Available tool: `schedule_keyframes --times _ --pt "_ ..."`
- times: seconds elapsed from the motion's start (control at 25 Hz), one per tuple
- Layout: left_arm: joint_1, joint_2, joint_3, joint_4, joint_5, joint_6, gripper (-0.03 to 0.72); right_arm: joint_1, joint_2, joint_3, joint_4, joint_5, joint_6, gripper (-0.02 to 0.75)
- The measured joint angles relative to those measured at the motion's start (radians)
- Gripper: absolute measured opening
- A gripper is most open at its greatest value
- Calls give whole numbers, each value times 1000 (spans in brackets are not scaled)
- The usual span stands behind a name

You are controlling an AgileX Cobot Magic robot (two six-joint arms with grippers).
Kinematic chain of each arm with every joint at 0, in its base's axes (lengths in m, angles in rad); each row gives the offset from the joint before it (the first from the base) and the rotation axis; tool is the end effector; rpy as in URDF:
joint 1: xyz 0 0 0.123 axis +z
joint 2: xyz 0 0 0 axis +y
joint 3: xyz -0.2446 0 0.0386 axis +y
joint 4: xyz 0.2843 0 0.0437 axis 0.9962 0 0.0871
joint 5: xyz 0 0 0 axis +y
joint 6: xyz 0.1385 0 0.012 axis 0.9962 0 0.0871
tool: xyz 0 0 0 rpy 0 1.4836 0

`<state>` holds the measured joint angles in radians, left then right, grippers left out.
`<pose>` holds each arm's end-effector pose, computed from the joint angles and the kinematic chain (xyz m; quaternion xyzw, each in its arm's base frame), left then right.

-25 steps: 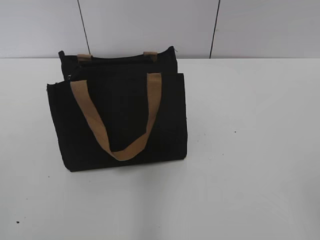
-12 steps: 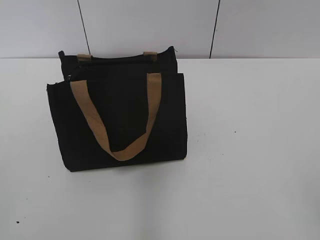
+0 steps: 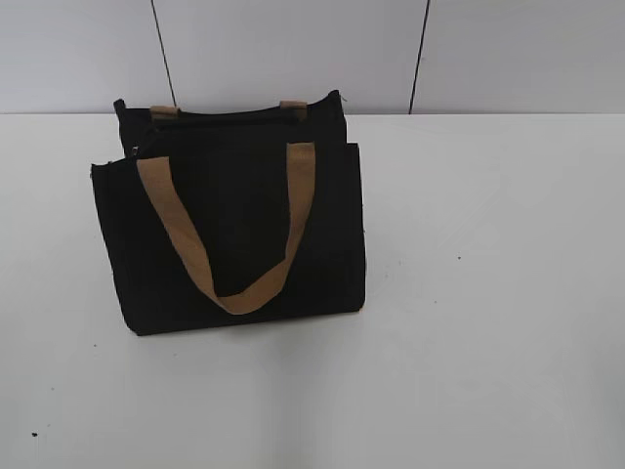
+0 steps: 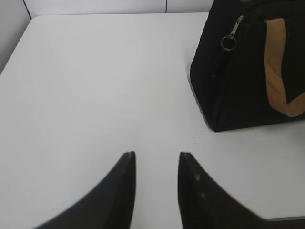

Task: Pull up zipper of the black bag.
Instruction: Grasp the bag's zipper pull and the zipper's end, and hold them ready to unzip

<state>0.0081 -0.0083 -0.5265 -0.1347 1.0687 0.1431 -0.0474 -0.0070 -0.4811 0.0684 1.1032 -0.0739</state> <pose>0.1022 -0.0155 0.2828 0.0610 0.8421 -0.0268 0.5353 0.1059 0.0035 0.2619 -0.0133 0.8665 0.0039 0.4990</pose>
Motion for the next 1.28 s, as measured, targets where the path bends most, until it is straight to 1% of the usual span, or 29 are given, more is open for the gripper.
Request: schedule_keyframes --times 0.16,0.28,0.32,0.4,0.52,0.68,0.88,1.04,1.16,1.28 --pt "0 8 0 -54 -3 0 239 0 0 0 0 0 0 483" --pt "0 39 -3 -64 -18 0 243 0 0 0 0 0 0 483" --pt "0 51 -8 -64 -25 0 248 0 0 0 0 0 0 483" --pt "0 85 -16 -66 -71 0 282 0 0 0 0 0 0 483" --pt "0 133 -21 -81 -256 0 347 0 0 0 0 0 0 483" --pt "0 241 -20 -72 -526 0 374 0 0 0 0 0 0 483" --pt "0 440 -20 -65 -833 30 369 0 0 0 0 0 0 483" --pt "-14 621 17 -69 -1135 45 347 0 0 0 0 0 0 483" --pt "-50 777 76 -66 -1336 45 331 0 0 0 0 0 0 483" --pt "-109 946 138 -66 -1449 41 323 0 0 0 0 0 0 483"
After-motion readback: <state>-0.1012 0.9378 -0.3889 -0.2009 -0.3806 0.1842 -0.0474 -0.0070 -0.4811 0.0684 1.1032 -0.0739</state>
